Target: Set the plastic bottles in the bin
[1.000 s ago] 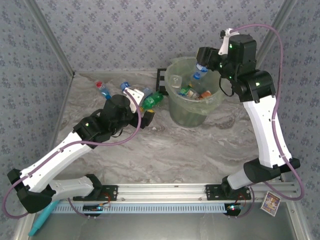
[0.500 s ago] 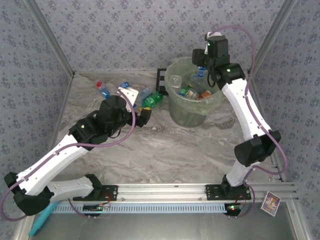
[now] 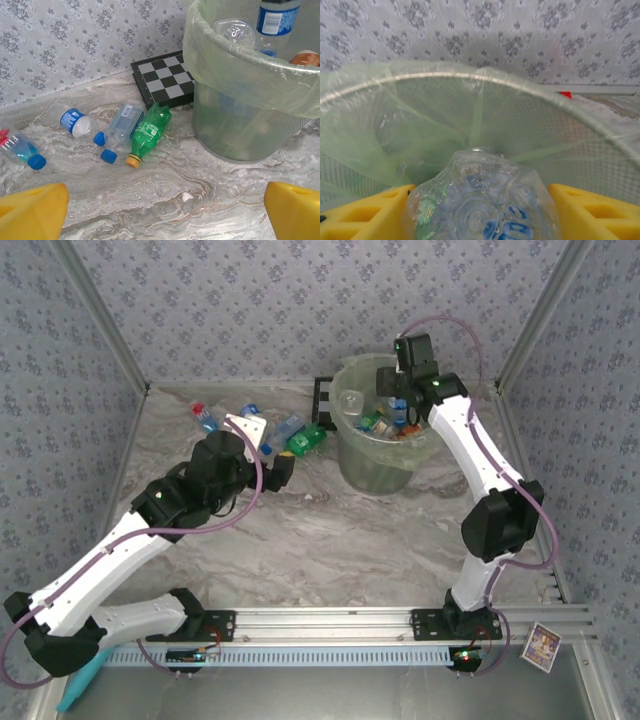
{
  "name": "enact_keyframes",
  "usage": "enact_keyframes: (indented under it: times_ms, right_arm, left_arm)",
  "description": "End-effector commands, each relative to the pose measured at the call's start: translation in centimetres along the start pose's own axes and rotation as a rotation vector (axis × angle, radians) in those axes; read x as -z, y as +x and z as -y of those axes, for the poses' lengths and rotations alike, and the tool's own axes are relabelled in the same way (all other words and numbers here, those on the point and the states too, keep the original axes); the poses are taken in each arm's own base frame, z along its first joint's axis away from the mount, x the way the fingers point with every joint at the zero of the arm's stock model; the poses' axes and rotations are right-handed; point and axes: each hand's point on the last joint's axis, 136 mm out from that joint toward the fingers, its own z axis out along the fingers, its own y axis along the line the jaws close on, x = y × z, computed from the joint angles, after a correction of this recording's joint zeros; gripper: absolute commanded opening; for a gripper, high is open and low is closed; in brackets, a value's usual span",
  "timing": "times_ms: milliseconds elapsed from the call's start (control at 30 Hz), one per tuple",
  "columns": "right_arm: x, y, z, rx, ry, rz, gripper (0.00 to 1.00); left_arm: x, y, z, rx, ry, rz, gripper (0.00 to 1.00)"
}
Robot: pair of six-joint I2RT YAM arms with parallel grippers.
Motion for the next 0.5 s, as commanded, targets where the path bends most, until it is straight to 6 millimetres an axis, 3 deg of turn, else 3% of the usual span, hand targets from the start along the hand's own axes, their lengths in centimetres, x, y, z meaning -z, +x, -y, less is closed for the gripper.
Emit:
enact_keyframes:
  times_ms: [0,133,233,300,333,467]
  right_arm:
    - [-0.9,1.7,-0.2,0.005,-0.012,-0.059,0.68]
    - [-1.3,2.0,-0.5,0.01,-0.018,-0.086,0.71]
    - [-0.9,1.4,-0.4,-0.003,-0.013,-0.093,0.8]
    - [-0.2,0.3,-0.4,-0.01,-0.014,-0.07,0.88]
    - [0.4,-0.4,-0.4,-0.013,-0.017,-0.051,1.0]
    - [3.0,-3.3,-0.5,-0.028,-0.036,0.032,1.0]
  left_arm:
    - [0.3,-0.2,-0.3,0.022,-0.003,0.0,1.0]
    - [0.4,0.0,-0.5,0.03,-0.007,-0.005,1.0]
    - [0.6,0.1,-0.6,0.036,-0.006,-0.006,1.0]
    - [0.8,0.1,-0.7,0.04,-0.011,-0.006,1.0]
    - [0.9,0.2,-0.9,0.044,-0.015,-0.004,1.0]
    - [0.9,0.3,-1.4,0.058,-0.03,-0.003,1.0]
